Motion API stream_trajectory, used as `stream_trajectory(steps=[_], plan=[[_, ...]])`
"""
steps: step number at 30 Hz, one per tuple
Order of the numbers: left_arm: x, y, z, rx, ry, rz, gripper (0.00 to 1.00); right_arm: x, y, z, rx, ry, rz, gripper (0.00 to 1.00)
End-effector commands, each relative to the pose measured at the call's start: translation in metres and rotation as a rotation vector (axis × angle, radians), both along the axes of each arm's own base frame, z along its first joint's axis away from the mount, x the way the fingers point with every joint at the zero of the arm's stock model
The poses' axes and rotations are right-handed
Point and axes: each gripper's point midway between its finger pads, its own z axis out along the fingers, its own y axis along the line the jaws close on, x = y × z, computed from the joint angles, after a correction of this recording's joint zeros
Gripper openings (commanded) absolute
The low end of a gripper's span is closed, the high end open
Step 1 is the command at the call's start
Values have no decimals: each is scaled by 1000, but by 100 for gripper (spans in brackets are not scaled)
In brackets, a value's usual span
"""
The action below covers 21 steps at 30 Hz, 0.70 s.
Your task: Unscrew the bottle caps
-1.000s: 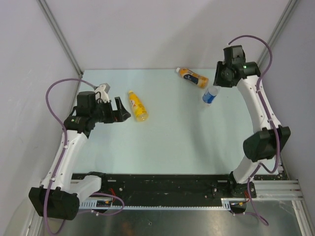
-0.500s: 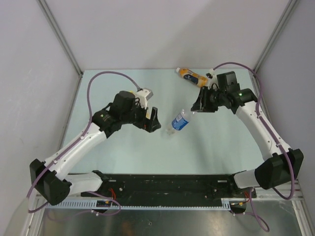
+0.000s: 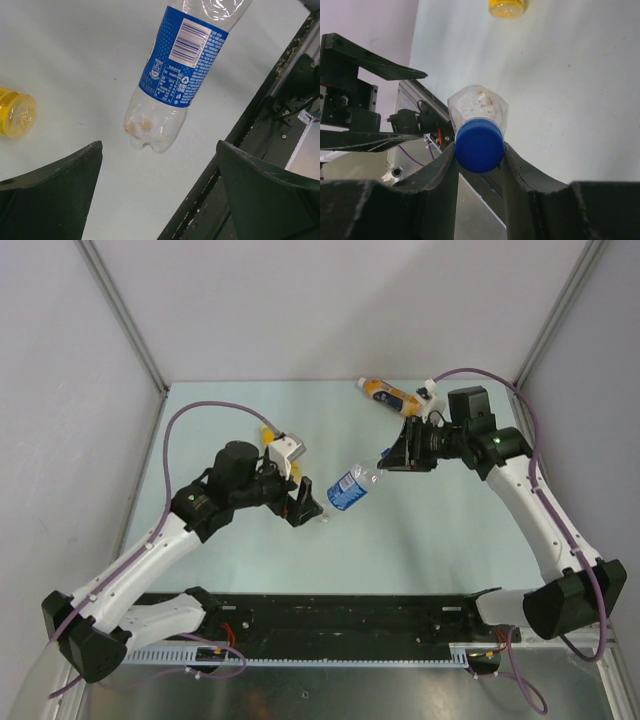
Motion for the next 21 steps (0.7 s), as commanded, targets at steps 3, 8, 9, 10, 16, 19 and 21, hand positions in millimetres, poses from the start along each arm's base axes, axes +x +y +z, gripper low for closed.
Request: stream_trajectory(steps=[3,8,9,10,16,19,21], plan=[[17,-1,-20,77,-49,-9,99,7,17,-8,80,53,97,0],[16,-12,-27,78,-15,-66,99,7,30,-18,106,104,147,0],[16,-14,-26,73,-10,-77,99,7,32,-19,111,107,159,0],[15,-15,-26,74,-15,-93,99,8,34,-21,115,110,169,0],[9,-24,-31,67,-6,-176,99,5,42,-17,161,112,222,0],[10,-25,-38,78,14,-184,99,5,44,-12,177,105,230,0],[10,-26,-43,84,27,-185,99,6,43,-12,176,101,224,0]])
